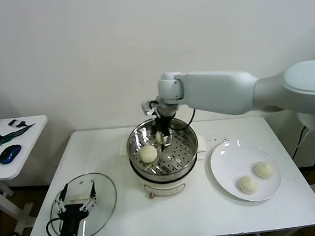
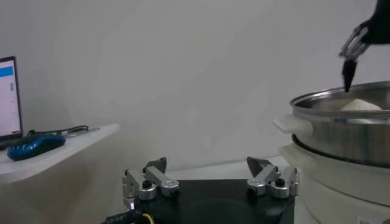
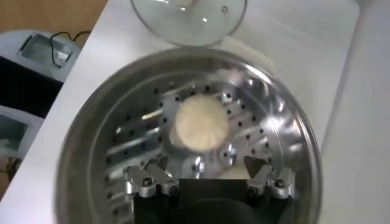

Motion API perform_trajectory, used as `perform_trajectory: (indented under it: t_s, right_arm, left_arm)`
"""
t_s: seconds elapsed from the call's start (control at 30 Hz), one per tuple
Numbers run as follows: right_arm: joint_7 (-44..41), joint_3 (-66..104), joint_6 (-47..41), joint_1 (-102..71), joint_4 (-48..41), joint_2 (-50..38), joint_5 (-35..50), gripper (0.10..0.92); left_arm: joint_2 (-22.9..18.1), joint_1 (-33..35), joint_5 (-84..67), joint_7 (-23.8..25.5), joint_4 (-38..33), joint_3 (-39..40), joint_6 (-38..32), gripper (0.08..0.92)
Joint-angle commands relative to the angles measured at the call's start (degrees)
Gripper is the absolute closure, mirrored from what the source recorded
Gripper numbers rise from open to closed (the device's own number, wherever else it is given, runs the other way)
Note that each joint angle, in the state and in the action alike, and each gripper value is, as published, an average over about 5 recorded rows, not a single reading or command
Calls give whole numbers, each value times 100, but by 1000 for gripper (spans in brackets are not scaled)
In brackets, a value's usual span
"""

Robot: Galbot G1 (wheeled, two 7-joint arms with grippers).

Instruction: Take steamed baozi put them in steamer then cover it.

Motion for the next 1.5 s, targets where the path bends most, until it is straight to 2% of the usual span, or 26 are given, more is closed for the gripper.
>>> perform_trajectory:
  t_s: [0.03,0.33,0.6,0.93,1.5]
  right_arm:
    - [-236,-91,68,628,1119,-1659,-174,203]
    - [-283,146,196,-128,1820,-3488,-1222,203]
    - [-356,1570,294,-2260,1695,-4283,-2422,203]
    - [-459,3044,528,-4133,876,-4272,-3155,203]
    - [-441,3209,576,-4473,366,-3469,-3389,203]
  left_arm:
    - [-13,25,-1,4,-3,-5,-2,177]
    - [-25,51,88,-5,-16,-71,31,177]
    - [-103,77,244,-10,-44,-63,66,177]
    - [-189,143,401,-14,-10,-70,77,177]
    - [-227,188,467,-32,111,-127,50,177]
